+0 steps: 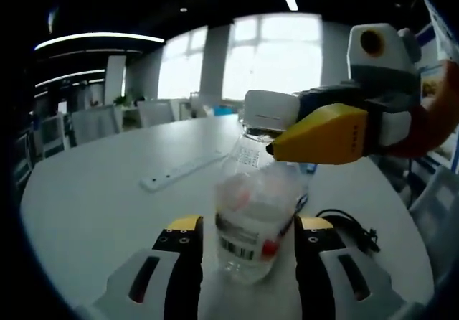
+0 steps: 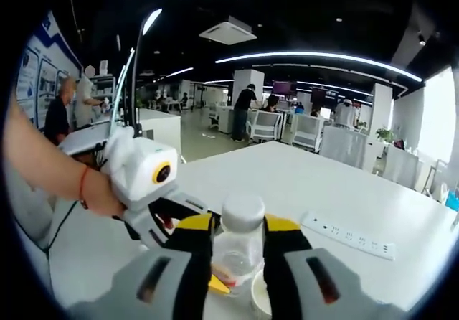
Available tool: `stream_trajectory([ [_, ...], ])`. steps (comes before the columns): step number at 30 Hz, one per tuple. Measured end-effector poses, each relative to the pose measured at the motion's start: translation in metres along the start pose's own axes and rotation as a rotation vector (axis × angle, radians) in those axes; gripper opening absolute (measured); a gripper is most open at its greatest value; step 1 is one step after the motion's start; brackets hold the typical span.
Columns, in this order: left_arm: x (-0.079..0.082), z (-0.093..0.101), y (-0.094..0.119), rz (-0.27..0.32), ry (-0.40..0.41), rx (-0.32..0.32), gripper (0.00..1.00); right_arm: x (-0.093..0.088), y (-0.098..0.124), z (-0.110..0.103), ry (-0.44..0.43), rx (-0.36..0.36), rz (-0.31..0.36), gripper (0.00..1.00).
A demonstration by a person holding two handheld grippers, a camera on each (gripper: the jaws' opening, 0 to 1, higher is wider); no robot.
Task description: Arrange the tabletop items into an orderly group along one side of the table until the central work area is clear of visible clutter.
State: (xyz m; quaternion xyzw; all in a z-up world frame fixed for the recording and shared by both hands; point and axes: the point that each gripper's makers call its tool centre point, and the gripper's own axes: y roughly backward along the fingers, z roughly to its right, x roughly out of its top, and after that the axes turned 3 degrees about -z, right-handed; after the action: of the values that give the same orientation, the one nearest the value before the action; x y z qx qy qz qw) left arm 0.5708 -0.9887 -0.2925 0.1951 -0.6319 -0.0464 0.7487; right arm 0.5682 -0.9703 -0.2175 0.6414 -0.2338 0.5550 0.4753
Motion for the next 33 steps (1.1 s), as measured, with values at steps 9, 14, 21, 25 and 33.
stream_trajectory([
  [9,-0.001,-0.001,0.004,-0.008,0.008,0.007,0.49,0.0,0.0,0.001,-0.02,-0.006,-0.005,0.3],
  [14,-0.002,-0.001,0.006,-0.013,0.017,0.011,0.52,0.0,-0.001,0.002,-0.024,-0.003,-0.006,0.33],
  [21,-0.004,0.001,0.009,-0.022,0.038,0.012,0.63,0.004,0.0,0.003,-0.022,-0.005,0.002,0.34],
  [25,-0.006,0.006,0.012,-0.028,0.051,0.012,0.72,0.006,0.001,0.003,-0.024,-0.001,0.008,0.36],
  [33,-0.006,0.016,0.022,-0.021,0.079,0.023,0.88,0.01,0.004,0.001,-0.039,0.01,0.017,0.44],
])
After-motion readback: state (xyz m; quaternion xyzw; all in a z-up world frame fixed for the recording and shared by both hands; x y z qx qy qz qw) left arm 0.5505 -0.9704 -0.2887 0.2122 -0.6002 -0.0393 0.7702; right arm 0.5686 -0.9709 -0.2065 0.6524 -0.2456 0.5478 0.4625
